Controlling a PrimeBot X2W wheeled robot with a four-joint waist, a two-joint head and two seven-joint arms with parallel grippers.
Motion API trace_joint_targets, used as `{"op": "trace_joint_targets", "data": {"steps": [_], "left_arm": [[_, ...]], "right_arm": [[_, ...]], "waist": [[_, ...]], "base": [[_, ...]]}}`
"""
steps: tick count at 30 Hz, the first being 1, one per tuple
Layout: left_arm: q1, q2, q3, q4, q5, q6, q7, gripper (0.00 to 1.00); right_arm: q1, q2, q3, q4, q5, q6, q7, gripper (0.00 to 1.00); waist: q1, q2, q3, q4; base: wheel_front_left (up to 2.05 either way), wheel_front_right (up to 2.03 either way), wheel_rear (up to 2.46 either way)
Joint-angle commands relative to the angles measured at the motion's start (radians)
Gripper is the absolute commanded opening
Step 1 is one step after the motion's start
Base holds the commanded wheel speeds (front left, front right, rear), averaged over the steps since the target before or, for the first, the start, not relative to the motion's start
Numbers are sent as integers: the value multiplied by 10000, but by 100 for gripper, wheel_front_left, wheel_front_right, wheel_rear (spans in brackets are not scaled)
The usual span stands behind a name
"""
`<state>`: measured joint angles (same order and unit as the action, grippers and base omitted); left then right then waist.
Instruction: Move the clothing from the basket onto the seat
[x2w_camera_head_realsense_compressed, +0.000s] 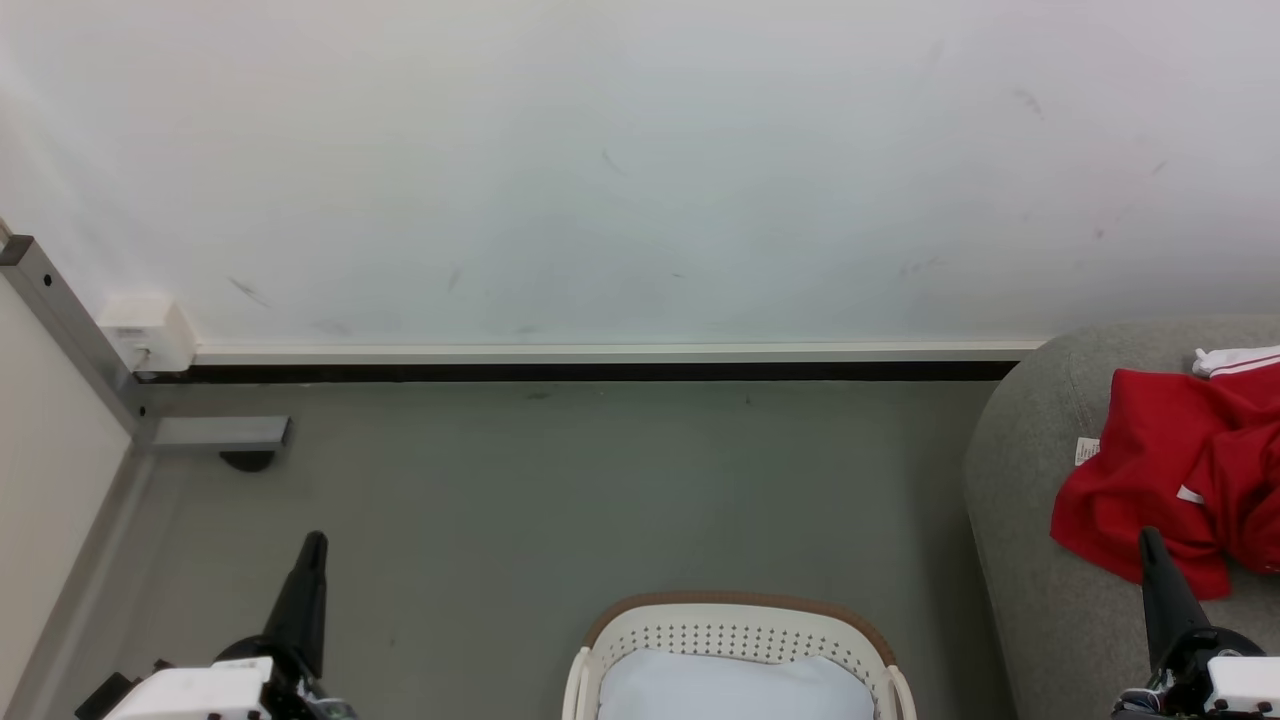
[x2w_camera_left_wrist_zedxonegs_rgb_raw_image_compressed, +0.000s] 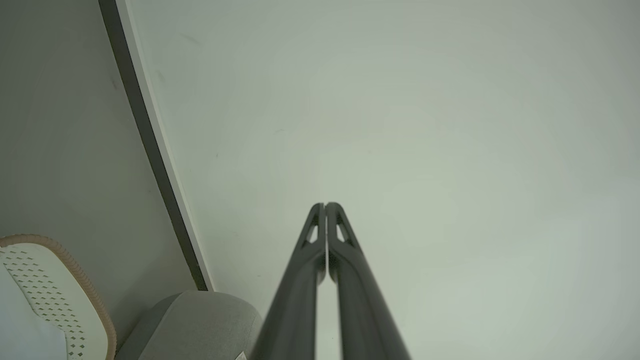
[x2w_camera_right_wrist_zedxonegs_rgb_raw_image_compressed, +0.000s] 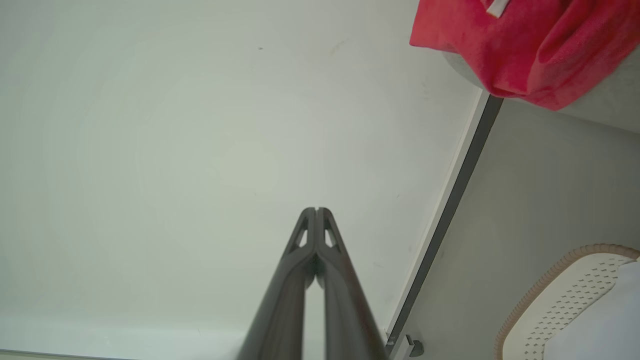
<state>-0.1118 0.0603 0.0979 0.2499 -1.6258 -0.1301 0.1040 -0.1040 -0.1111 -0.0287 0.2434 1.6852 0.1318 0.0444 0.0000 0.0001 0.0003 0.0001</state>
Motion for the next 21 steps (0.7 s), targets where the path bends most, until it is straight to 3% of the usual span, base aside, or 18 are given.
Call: {"op": "trace_joint_targets", "data": {"steps": [1, 21], "left_arm": [[-70, 4, 57, 10, 22, 15, 12, 0], [-72, -7, 71, 12, 45, 12, 32, 0]], "right_arm": [[-113, -39, -28, 33, -5, -21, 59, 0], [-115, 7, -86, 38, -69, -21, 83, 0]], "waist": [[0, -1, 0, -1], [0, -1, -1, -1]], "base": [[0, 0, 0], [0, 0, 0]]}}
